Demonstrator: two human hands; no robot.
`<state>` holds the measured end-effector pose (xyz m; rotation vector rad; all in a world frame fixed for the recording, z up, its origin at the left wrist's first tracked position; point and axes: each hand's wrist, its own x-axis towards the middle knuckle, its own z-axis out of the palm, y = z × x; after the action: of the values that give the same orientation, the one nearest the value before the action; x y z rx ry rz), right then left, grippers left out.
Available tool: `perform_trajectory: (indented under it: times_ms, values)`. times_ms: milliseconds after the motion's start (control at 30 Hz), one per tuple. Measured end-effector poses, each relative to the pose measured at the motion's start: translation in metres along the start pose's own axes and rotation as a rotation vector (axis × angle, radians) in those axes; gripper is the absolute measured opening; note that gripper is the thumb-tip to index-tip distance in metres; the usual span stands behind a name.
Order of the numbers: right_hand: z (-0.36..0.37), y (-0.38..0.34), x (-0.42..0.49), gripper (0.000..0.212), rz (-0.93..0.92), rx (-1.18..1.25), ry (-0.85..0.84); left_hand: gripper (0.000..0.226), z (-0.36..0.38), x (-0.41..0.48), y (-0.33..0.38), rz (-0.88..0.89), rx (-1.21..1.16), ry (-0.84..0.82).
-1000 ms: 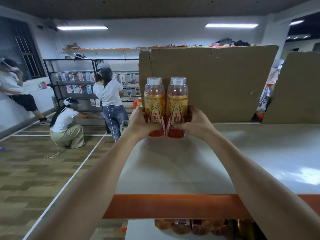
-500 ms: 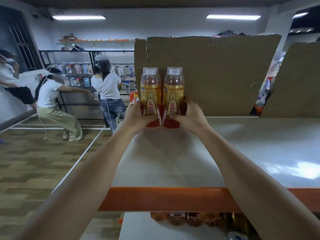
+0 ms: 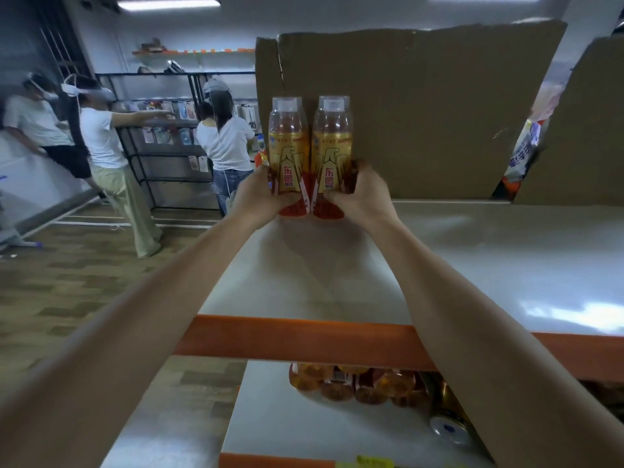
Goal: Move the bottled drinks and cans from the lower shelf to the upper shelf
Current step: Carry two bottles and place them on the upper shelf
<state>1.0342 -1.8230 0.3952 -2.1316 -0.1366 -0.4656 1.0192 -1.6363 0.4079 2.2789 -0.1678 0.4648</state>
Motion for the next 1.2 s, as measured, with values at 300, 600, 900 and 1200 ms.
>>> perform_trajectory:
  times_ms: [300, 600, 900, 1200]
  values:
    - [-0.008, -0.009, -0.011, 0.073, 0.108, -0.282, -0.138, 0.049, -0.028, -0.030, 0.014, -0.004, 0.471, -0.129]
    - [-0.040, -0.036, -0.054, 0.037, -0.055, -0.561, -0.306, 0.053, -0.037, -0.064, 0.035, -0.044, 0.540, -0.305]
    - [-0.058, -0.069, -0.129, 0.033, -0.068, -0.662, -0.289, 0.043, -0.049, -0.129, 0.051, 0.039, 0.460, -0.341]
    - [-0.063, -0.089, -0.213, 0.044, -0.131, -0.604, -0.127, 0.041, -0.062, -0.190, 0.069, 0.226, 0.440, -0.373]
